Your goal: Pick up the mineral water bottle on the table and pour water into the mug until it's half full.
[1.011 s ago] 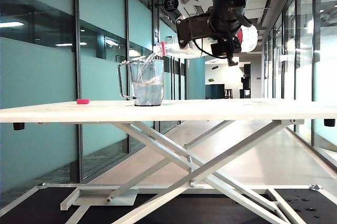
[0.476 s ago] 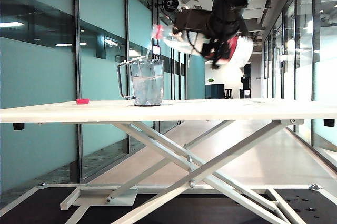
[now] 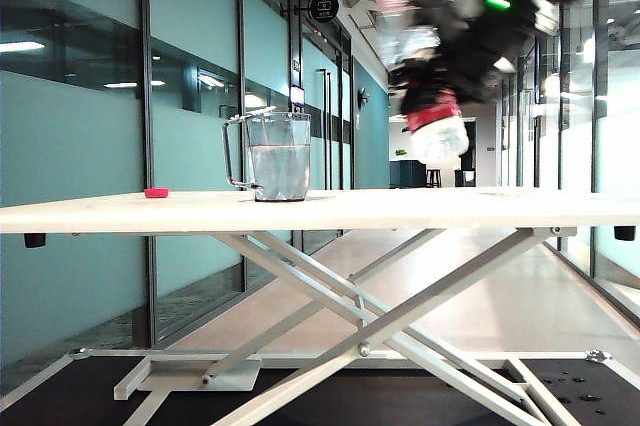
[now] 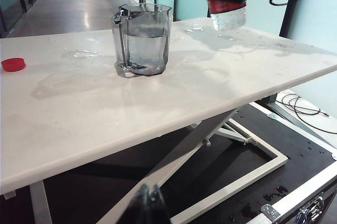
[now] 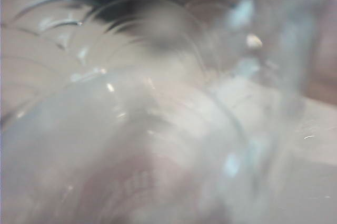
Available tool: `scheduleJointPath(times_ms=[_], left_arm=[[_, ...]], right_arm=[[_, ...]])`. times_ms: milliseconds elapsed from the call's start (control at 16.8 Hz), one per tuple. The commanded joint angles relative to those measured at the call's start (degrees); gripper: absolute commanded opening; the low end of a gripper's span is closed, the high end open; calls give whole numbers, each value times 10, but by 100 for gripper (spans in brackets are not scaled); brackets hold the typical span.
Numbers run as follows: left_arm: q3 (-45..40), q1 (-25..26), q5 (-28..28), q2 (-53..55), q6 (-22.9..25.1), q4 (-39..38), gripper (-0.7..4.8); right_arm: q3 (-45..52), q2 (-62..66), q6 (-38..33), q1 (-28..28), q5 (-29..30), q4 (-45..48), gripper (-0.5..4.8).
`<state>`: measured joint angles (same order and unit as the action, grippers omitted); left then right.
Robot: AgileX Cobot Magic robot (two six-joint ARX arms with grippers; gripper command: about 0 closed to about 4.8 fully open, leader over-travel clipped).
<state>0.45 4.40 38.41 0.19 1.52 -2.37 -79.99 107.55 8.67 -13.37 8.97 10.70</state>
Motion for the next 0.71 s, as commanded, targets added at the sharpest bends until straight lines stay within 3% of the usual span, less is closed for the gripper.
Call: scheduleJointPath(times_ms=[59, 238, 476, 595, 713], left_arm=[[1, 0, 2, 0, 2, 7, -5], [1, 0, 2, 0, 15, 7, -5], [1, 0, 3, 0, 15, 7, -5], [1, 0, 3, 0, 15, 7, -5], [1, 0, 4, 0, 15, 7, -5]], right_arm=[[60, -2, -90, 24, 94, 178, 203], [126, 12, -91, 37, 137, 318, 203], [133, 58, -108, 40, 162, 342, 204], [134, 62, -115, 40, 163, 341, 253], [134, 62, -121, 40, 163, 334, 395]])
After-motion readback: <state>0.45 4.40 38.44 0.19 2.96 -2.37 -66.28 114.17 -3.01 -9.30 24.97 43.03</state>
